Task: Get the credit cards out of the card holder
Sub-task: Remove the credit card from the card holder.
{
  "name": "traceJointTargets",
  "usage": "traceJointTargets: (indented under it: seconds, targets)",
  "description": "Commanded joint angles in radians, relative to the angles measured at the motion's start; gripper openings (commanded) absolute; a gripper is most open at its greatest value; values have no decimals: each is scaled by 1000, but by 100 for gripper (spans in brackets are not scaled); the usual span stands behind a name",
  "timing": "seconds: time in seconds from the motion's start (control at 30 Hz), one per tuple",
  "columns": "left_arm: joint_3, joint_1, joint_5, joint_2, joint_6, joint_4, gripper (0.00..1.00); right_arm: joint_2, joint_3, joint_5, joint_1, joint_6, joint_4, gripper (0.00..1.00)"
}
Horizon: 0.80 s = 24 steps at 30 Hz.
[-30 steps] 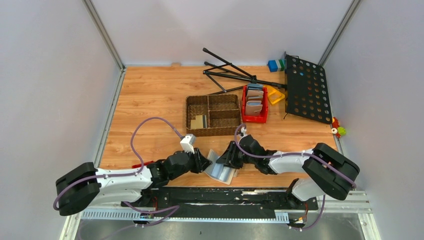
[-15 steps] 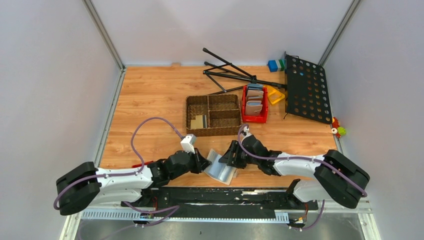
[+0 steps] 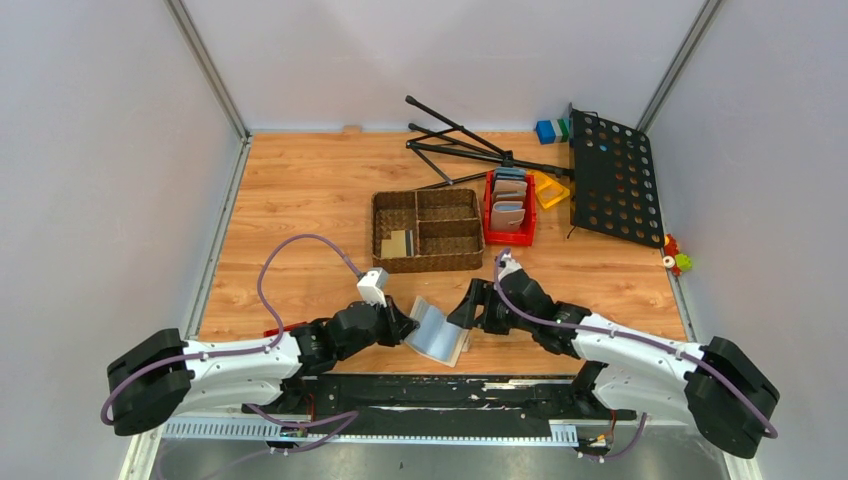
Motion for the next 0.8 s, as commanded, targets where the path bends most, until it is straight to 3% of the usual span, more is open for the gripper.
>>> traceJointTargets:
  seconds: [0.0, 0.13, 0.27, 0.37, 0.43, 0.57, 0.77]
  targets:
    - [30, -5, -15, -1, 12, 32, 0, -22, 94, -20, -2, -59, -19, 77]
    - [32, -4, -8, 7, 13, 46, 0, 49, 135, -38, -1, -54, 7, 76]
    - [35, -5, -2, 16, 14, 52, 0, 153, 181, -79, 2, -53, 55, 59]
    - [39, -5, 2, 21, 16, 55, 0, 199, 209, -85, 14, -53, 94, 52]
    - [41, -5, 5, 26, 17, 57, 0, 232, 233, -76, 23, -58, 83, 53]
    - [44, -4, 9, 31, 20, 59, 0, 294, 289, -46, 41, -72, 1, 68]
    - [45, -5, 11, 28, 22, 66, 0, 376, 314, 13, 65, -82, -65, 65]
